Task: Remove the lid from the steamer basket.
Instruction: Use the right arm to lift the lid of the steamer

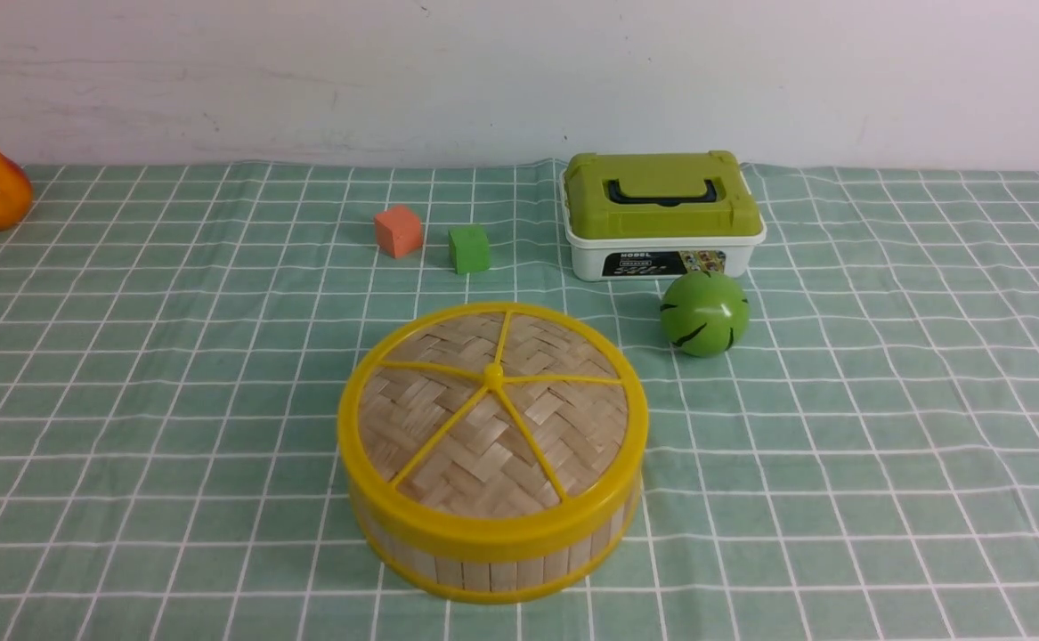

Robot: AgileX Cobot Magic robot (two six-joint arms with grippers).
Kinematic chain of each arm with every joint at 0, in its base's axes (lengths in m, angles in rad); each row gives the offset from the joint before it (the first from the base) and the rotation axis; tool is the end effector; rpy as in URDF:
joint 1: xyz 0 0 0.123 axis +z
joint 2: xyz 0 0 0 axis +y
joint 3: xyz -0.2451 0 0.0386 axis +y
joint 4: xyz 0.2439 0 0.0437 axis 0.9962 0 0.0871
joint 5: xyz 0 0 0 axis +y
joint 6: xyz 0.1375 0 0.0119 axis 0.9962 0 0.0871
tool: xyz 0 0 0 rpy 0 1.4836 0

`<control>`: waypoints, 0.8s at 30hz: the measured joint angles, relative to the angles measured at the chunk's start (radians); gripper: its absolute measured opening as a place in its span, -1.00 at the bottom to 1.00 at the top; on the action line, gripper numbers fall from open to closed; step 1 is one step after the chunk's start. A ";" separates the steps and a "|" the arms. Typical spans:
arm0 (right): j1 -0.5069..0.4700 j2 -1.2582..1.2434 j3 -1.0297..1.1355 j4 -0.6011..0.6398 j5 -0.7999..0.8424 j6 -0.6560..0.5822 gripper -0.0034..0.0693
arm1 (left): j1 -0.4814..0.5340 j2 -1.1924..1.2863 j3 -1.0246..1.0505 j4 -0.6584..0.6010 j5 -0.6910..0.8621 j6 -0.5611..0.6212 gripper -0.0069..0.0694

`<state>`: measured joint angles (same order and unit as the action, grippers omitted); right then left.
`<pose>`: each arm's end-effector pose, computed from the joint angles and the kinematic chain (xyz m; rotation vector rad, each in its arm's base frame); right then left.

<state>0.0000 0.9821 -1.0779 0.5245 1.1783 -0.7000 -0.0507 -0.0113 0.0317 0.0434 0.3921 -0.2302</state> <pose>0.2065 0.0639 0.3161 -0.7581 2.2820 0.3847 0.1299 -0.0043 0.1534 -0.1435 1.8930 -0.1482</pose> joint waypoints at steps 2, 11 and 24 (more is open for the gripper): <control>0.003 0.069 -0.060 0.021 0.033 -0.045 -0.94 | 0.000 0.000 0.000 0.000 0.000 0.000 -0.19; 0.344 0.474 -0.423 -0.143 0.060 0.019 -0.91 | 0.000 0.000 0.000 0.000 0.000 0.000 -0.19; 0.570 0.976 -0.868 -0.342 0.039 0.307 -0.32 | 0.000 0.000 0.000 0.000 0.000 0.000 -0.19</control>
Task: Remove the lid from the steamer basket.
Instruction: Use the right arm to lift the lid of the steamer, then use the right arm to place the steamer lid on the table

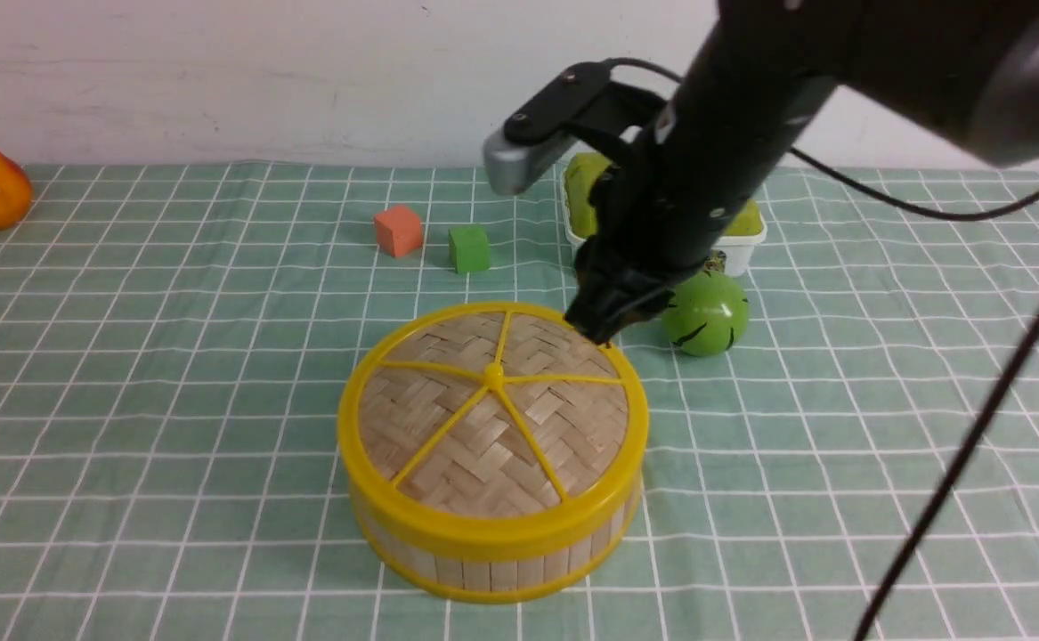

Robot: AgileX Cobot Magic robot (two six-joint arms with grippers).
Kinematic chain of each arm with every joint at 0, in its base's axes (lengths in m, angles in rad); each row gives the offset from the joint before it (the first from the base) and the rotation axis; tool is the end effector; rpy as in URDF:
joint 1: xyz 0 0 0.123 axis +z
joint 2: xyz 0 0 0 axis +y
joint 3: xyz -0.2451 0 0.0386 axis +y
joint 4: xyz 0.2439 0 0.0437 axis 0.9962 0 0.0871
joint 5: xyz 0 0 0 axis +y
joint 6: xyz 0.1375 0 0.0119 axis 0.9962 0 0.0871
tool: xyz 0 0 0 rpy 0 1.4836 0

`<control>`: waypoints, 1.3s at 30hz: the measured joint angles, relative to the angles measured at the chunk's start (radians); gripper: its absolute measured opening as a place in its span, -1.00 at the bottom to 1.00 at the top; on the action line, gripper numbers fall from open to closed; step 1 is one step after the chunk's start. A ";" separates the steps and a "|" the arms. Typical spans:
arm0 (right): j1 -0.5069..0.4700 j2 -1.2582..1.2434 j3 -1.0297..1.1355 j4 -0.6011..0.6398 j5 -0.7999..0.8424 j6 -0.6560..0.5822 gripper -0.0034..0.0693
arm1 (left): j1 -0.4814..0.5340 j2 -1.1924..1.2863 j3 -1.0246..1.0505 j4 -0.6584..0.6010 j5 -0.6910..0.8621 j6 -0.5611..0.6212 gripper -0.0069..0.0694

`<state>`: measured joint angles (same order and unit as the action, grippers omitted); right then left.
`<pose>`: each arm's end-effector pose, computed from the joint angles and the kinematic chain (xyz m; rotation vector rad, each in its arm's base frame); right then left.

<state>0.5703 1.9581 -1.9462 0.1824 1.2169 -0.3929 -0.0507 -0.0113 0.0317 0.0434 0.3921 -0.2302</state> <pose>0.3492 0.2519 0.2528 -1.2264 2.4227 0.3031 0.1299 -0.0043 0.1534 -0.1435 1.8930 -0.1482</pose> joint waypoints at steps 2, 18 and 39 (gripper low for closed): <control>0.007 0.061 -0.070 0.000 -0.016 0.036 -0.13 | 0.000 0.000 0.000 0.000 0.000 0.000 -0.19; 0.008 0.289 -0.223 0.108 -0.021 0.076 -0.01 | 0.000 0.000 0.000 0.000 0.000 0.000 -0.19; -0.035 0.081 -0.328 0.015 0.034 0.095 -0.68 | 0.000 0.000 0.000 0.000 0.000 0.000 -0.19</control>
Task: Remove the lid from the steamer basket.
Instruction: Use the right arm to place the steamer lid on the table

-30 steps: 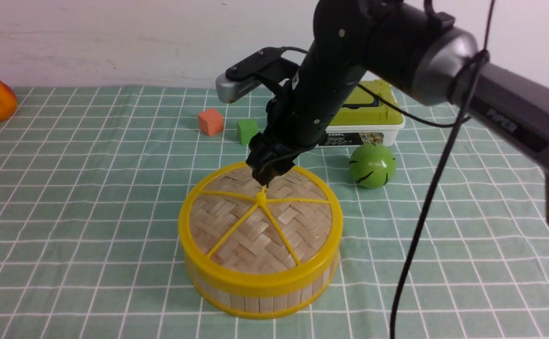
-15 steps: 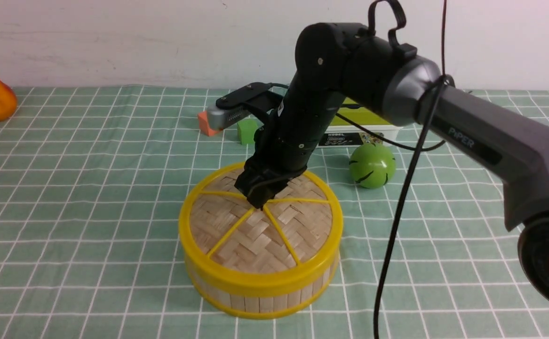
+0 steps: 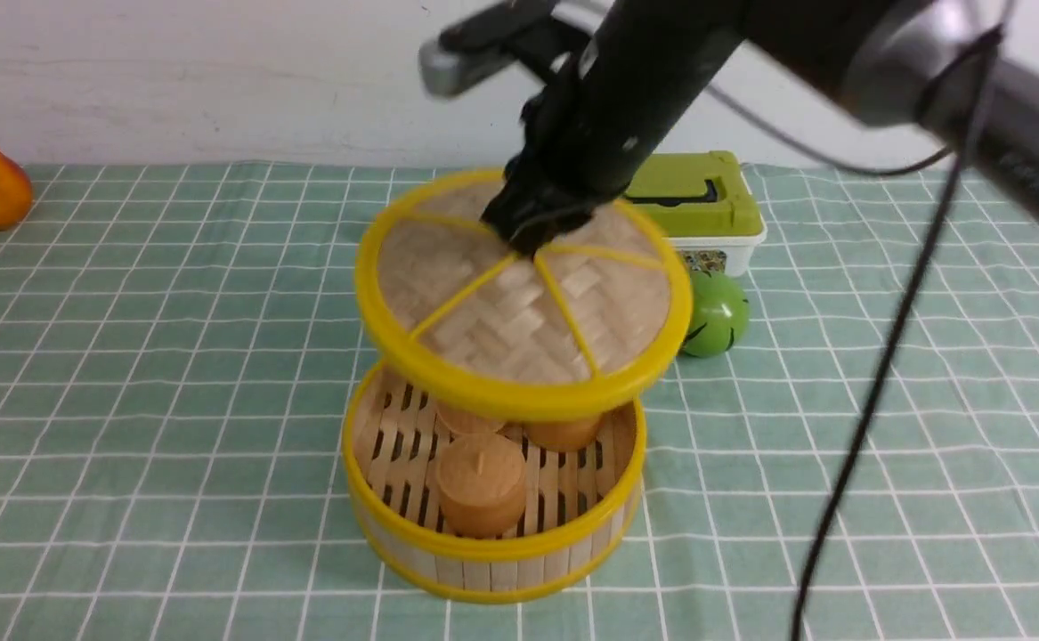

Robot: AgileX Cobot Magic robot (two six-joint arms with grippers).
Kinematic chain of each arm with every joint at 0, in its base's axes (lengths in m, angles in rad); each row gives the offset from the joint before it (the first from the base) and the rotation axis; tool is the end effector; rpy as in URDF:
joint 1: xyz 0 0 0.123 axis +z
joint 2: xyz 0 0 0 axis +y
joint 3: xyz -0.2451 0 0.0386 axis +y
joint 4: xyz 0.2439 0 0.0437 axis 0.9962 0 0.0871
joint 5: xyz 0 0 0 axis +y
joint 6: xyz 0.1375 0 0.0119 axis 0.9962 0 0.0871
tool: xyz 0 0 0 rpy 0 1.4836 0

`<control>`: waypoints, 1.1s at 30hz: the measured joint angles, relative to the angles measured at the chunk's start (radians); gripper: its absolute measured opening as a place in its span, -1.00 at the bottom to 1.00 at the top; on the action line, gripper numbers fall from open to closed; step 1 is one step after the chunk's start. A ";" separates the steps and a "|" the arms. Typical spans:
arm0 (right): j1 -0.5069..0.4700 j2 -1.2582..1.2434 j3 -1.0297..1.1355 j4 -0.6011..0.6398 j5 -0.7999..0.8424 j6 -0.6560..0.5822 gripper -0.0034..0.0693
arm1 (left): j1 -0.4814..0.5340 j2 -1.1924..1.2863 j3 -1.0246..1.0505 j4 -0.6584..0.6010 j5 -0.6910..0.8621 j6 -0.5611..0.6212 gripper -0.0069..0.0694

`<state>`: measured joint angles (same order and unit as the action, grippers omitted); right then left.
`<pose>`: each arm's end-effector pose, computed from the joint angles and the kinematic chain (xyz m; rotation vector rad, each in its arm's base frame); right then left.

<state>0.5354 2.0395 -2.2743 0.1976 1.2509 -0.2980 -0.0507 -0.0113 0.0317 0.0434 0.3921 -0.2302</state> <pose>0.3773 0.2537 0.3153 -1.0148 2.2920 0.3587 0.1299 -0.0043 0.1534 -0.1435 1.8930 -0.1482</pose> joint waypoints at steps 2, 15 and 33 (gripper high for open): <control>-0.039 -0.078 0.017 -0.025 0.000 0.026 -0.68 | 0.000 0.000 0.000 0.000 0.000 0.000 -0.19; -0.375 -0.454 0.686 -0.071 -0.009 0.058 -0.68 | 0.000 0.000 0.000 0.000 0.000 0.000 -0.19; -0.384 -0.236 0.995 -0.021 -0.466 0.081 -0.68 | 0.000 0.000 0.000 0.000 0.000 0.000 -0.19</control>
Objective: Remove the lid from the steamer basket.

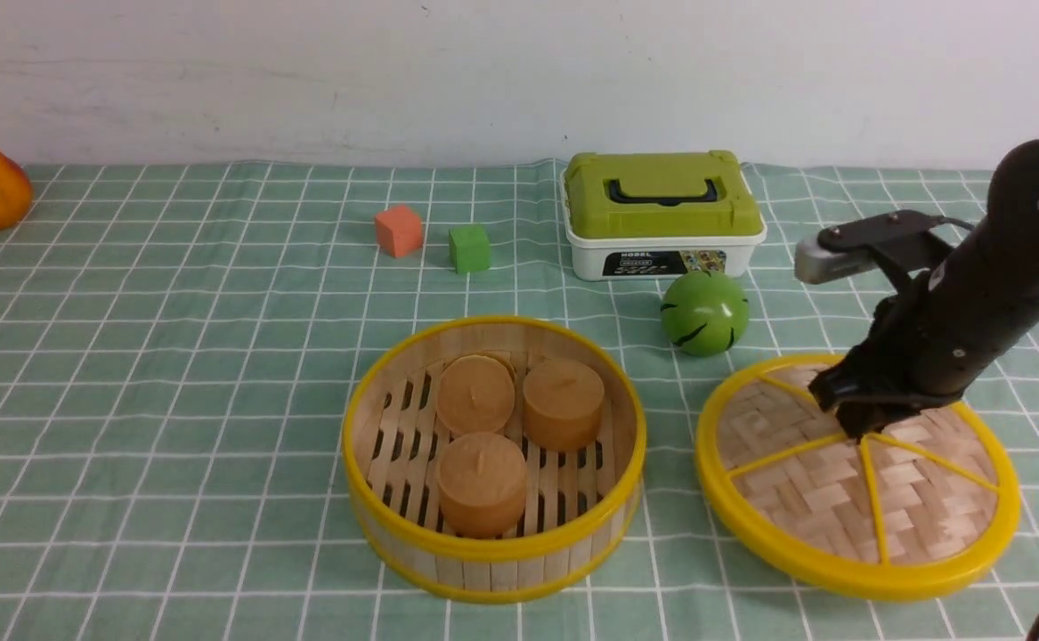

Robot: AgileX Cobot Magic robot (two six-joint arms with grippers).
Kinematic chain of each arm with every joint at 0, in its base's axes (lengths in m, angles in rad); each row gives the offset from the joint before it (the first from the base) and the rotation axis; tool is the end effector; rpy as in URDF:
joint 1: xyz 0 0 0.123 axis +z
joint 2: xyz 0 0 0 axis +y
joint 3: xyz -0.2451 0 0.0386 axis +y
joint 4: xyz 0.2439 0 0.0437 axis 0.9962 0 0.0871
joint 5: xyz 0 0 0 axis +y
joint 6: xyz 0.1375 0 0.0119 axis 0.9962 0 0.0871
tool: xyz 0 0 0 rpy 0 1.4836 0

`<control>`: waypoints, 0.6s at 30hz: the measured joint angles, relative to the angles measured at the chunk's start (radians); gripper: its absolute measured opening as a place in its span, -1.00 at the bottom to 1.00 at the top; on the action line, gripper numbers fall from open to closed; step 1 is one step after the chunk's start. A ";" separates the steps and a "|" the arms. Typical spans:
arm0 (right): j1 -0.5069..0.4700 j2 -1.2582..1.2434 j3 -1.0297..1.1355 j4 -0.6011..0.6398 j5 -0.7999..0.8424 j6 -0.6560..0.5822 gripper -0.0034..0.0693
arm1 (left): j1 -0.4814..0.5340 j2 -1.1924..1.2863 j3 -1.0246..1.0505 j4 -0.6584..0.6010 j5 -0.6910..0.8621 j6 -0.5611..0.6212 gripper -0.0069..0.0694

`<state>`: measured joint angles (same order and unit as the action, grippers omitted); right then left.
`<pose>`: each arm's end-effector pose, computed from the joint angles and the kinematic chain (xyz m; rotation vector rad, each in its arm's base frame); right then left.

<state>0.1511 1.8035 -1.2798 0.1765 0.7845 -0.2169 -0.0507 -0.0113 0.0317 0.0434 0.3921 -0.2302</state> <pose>0.3681 0.0734 0.1401 -0.3675 2.7578 0.1882 0.1299 -0.0043 0.1534 -0.1435 1.8930 -0.1482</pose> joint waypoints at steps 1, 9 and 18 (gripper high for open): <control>0.000 0.003 0.000 0.000 0.000 0.000 -0.68 | 0.000 0.000 0.000 0.000 0.000 0.000 -0.19; 0.000 0.040 -0.009 -0.004 0.014 0.026 -0.46 | 0.000 0.000 0.000 0.000 0.000 0.000 -0.19; 0.000 -0.286 -0.094 -0.004 0.245 0.006 -0.01 | 0.000 0.000 0.000 0.000 0.000 0.000 -0.19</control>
<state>0.1511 1.5173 -1.3740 0.1723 1.0296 -0.2105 -0.0507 -0.0113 0.0317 0.0434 0.3921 -0.2302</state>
